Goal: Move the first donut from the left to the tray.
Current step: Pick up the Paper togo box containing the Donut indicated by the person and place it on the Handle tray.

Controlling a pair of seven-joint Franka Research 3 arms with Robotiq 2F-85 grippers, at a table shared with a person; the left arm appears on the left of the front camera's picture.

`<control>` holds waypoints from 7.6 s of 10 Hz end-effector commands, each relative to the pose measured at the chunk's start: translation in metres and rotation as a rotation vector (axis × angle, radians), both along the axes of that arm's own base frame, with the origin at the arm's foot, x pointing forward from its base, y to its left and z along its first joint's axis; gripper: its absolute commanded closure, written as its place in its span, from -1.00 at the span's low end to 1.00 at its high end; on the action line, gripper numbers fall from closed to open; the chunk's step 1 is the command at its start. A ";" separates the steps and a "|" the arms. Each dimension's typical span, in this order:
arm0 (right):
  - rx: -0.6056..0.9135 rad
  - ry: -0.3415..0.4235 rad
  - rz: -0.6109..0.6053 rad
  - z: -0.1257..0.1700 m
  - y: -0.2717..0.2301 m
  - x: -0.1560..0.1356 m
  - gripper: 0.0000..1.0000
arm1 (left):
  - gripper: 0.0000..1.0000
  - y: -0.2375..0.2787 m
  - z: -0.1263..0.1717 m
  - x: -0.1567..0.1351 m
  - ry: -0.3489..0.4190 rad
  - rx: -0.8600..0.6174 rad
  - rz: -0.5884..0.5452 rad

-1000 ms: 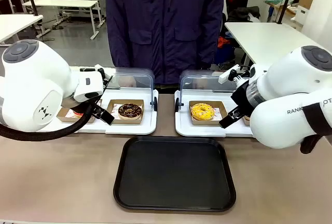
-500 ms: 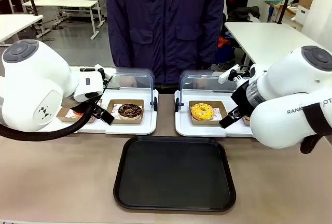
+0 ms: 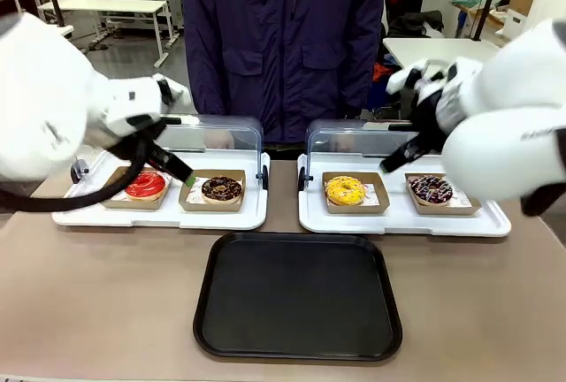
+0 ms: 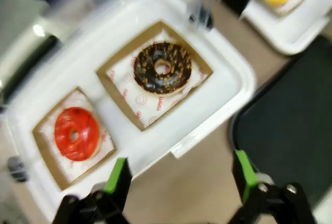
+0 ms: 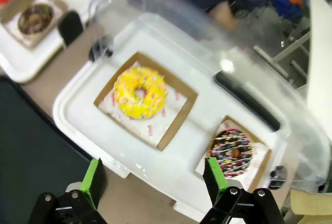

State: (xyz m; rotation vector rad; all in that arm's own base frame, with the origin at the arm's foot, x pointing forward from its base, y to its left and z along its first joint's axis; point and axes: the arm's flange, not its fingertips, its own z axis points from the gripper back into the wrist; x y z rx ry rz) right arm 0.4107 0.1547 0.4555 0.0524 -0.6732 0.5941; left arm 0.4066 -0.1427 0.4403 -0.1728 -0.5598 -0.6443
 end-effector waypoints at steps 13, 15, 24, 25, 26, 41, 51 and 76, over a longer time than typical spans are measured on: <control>0.514 -0.176 0.389 0.056 -0.327 -0.042 -1.00 | -1.00 0.296 0.061 0.047 -0.104 -0.490 -0.587; 0.539 -0.198 0.394 0.059 -0.333 -0.044 -1.00 | -1.00 0.309 0.058 0.048 -0.126 -0.521 -0.586; 0.576 -0.190 0.373 0.054 -0.329 -0.046 -1.00 | -1.00 0.325 0.040 0.043 -0.110 -0.549 -0.545; 0.576 -0.190 0.373 0.054 -0.329 -0.046 -1.00 | -1.00 0.325 0.040 0.043 -0.110 -0.549 -0.545; 0.576 -0.190 0.373 0.054 -0.329 -0.046 -1.00 | -1.00 0.325 0.040 0.043 -0.110 -0.549 -0.545; 0.576 -0.190 0.373 0.054 -0.329 -0.046 -1.00 | -1.00 0.325 0.040 0.043 -0.110 -0.549 -0.545; 0.576 -0.190 0.373 0.054 -0.329 -0.046 -1.00 | -1.00 0.325 0.040 0.043 -0.110 -0.549 -0.545; 0.576 -0.190 0.373 0.054 -0.329 -0.046 -1.00 | -1.00 0.325 0.040 0.043 -0.110 -0.549 -0.545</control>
